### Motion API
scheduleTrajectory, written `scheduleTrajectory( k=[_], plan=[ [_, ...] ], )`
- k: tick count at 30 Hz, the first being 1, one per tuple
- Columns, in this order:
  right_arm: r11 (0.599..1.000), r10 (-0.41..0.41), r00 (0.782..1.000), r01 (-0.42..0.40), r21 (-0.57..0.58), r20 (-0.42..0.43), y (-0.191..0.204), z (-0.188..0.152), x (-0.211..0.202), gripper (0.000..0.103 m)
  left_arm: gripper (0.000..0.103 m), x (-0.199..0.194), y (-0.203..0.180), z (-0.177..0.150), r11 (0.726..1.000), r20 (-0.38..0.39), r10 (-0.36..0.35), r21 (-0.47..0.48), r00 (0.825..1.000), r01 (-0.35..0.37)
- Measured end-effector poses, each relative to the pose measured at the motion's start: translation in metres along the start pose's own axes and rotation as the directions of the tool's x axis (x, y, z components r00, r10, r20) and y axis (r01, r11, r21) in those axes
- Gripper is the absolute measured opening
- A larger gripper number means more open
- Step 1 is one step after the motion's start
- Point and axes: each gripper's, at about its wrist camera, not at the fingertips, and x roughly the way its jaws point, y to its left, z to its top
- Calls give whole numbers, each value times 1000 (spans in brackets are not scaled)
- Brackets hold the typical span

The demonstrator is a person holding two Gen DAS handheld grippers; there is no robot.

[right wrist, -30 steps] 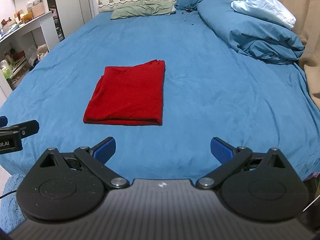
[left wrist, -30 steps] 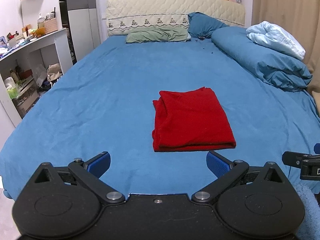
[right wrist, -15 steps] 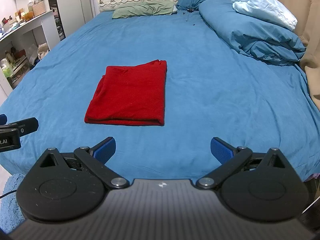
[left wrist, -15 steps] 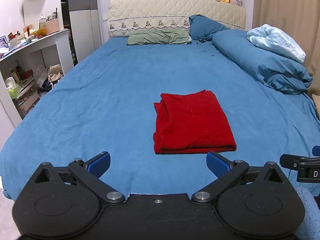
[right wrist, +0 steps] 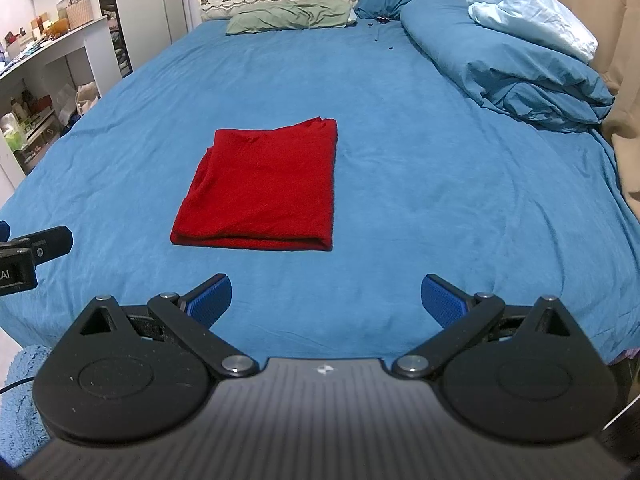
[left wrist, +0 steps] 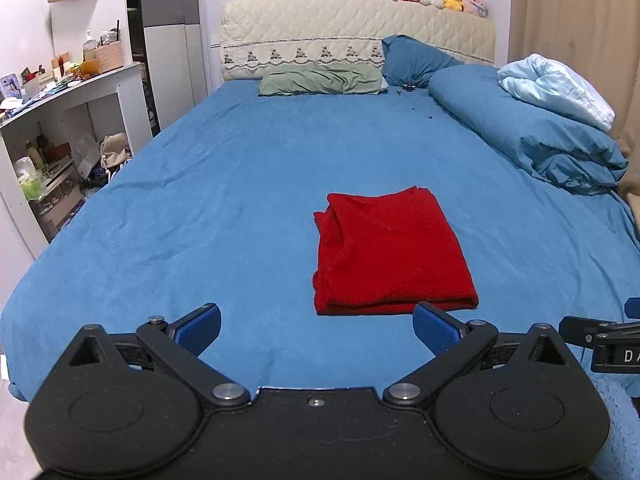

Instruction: Fold small clothes

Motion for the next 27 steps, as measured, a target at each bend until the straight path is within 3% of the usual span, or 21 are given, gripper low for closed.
scheduleTrajectory(
  k=[27],
  plan=[
    [1000, 7, 1000, -7, -13, -2, -8, 2, 4, 103, 103, -5, 9, 3, 1000, 25, -1, -6, 1000, 1]
  ],
)
